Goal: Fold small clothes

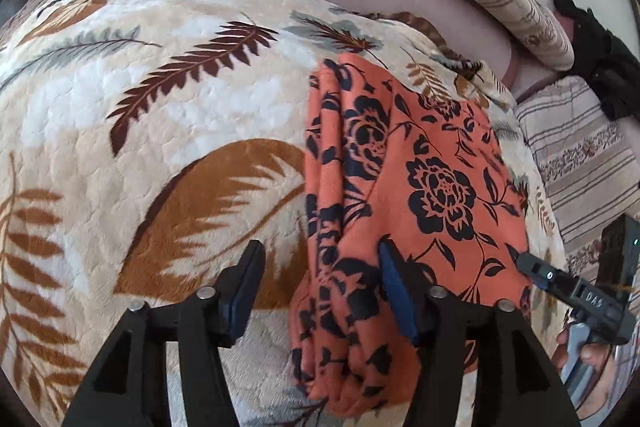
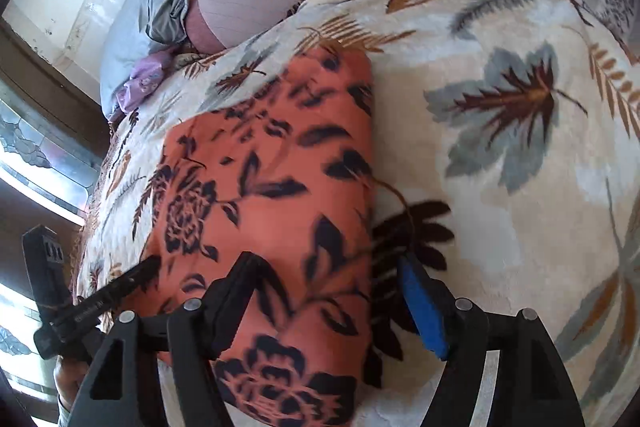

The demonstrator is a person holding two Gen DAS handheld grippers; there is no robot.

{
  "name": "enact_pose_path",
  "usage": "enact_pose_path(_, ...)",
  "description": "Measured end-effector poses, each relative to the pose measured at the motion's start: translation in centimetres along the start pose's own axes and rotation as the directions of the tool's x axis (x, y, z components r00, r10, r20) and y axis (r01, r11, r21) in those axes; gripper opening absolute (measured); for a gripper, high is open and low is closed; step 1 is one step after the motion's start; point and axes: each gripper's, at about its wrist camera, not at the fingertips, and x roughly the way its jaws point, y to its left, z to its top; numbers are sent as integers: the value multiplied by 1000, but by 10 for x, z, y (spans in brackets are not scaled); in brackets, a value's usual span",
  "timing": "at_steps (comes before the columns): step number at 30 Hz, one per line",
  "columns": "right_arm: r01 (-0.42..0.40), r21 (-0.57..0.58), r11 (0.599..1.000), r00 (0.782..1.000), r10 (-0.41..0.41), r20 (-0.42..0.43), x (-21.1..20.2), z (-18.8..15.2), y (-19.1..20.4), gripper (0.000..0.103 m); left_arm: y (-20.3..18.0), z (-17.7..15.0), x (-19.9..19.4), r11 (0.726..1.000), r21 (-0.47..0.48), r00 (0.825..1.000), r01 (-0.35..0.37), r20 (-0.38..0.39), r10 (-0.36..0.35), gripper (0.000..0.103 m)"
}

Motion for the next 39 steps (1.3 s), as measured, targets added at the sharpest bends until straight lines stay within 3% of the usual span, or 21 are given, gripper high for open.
enact_pose_path(2, 6, -13, 1000, 999, -5, 54, -12, -4, 3, 75, -2, -4, -21, 999, 20, 999, -31, 43, 30, 65)
enact_pose_path(4, -41, -24, 999, 990, 44, 131, -32, -2, 14, 75, -8, -9, -38, 997, 53, 994, -51, 95, 45, 64)
enact_pose_path(6, -107, -58, 993, 975, 116, 189, -50, 1, 30, 75, -12, -15, -36, 993, 103, 995, -50, 96, 40, 64)
enact_pose_path(7, -135, -78, 988, 970, 148, 194, -51, 1, 39, 75, -12, -18, -25, 990, 120, 995, -77, 65, 70, 64)
enact_pose_path(9, -208, -87, 974, 967, 218, 133, -37, -8, 47, 85, -6, -26, 3, 989, 105, 994, -102, -36, 106, 65)
enact_pose_path(10, -229, -64, 971, 970, 233, 68, -19, -15, 45, 86, -2, -30, 2, 993, 76, 996, -88, -19, 90, 66)
enact_pose_path(12, -202, 6, 979, 979, 202, -31, 9, -33, 36, 86, -6, -35, -7, 992, 80, 995, -97, 17, 96, 66)
enact_pose_path(14, -211, -23, 977, 977, 211, 23, -3, -38, 39, 86, -10, -37, -15, 986, 120, 993, -115, 37, 111, 66)
enact_pose_path(16, -187, -13, 982, 982, 187, 12, -11, -32, 44, 86, -11, -39, -16, 980, 151, 991, -129, 51, 122, 67)
enact_pose_path(20, -160, -34, 987, 985, 161, 65, -28, -7, 52, 86, -5, -43, -12, 989, 107, 994, -100, 46, 96, 67)
enact_pose_path(24, -140, -5, 990, 986, 139, 92, -19, 22, 56, 87, -4, -42, -11, 987, 125, 994, -98, 56, 91, 72)
enact_pose_path(26, -89, 9, 996, 994, 88, 65, 4, 31, 53, 91, 0, -43, -10, 988, 113, 993, -103, 64, 96, 80)
enact_pose_path(28, -35, 24, 999, 999, 36, -22, 35, 30, 43, 93, 5, -43, -9, 992, 97, 996, -79, 57, 73, 81)
enact_pose_path(34, 15, -47, 999, 997, -12, 76, 6, 5, 61, 94, 9, -43, -9, 994, 94, 996, -63, 69, 57, 83)
enact_pose_path(37, 20, -57, 998, 981, -8, 193, -33, -35, 65, 94, 9, -46, -9, 992, 98, 994, -76, 91, 67, 87)
enact_pose_path(39, 43, -99, 994, 976, -21, 217, -47, -73, 67, 96, 8, -49, -10, 991, 97, 990, -95, 112, 84, 90)
